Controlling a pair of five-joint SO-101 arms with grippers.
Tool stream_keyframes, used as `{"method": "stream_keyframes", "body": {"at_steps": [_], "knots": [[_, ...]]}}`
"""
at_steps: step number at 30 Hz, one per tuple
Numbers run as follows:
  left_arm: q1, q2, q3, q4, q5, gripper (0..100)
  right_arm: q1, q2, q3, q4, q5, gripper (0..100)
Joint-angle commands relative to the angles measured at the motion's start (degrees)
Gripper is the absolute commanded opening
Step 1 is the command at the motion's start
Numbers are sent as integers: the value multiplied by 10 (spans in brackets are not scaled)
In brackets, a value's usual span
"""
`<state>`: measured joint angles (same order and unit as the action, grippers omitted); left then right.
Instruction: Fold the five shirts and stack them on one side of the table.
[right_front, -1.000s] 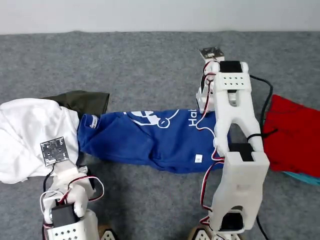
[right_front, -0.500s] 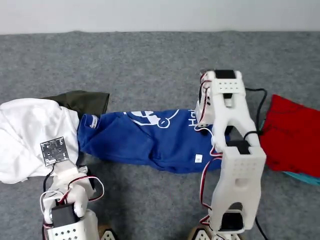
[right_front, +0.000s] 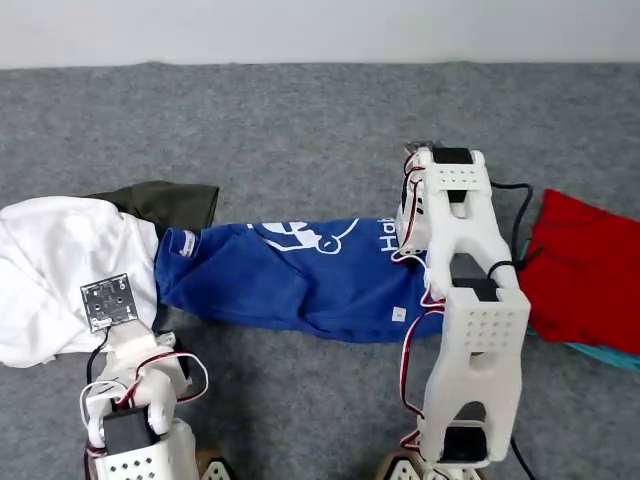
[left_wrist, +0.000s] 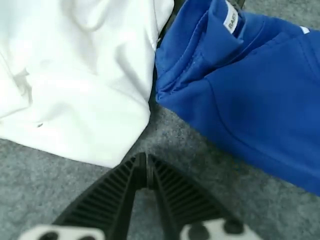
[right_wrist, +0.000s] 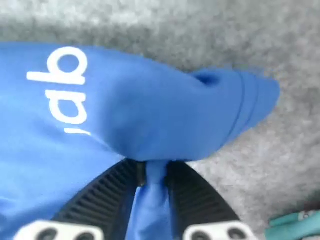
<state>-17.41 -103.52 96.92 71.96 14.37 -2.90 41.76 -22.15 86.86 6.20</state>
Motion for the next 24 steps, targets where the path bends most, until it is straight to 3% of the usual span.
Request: {"method": "stream_keyframes", "body": {"at_steps": [1,10,14,19,24], "knots": [[4,-6,-5,3,5,14,11,-48,5,20,35,9],[4,-6,-5,3,5,14,142,-176,5,47,204,9],[4,-6,-5,3,5,14,166,-201,5,53,249,9],[4,-6,-5,3,5,14,129,-257,5,113,265,9],[4,-6,-5,3,5,14,32,-335,9,160,256,9]]}}
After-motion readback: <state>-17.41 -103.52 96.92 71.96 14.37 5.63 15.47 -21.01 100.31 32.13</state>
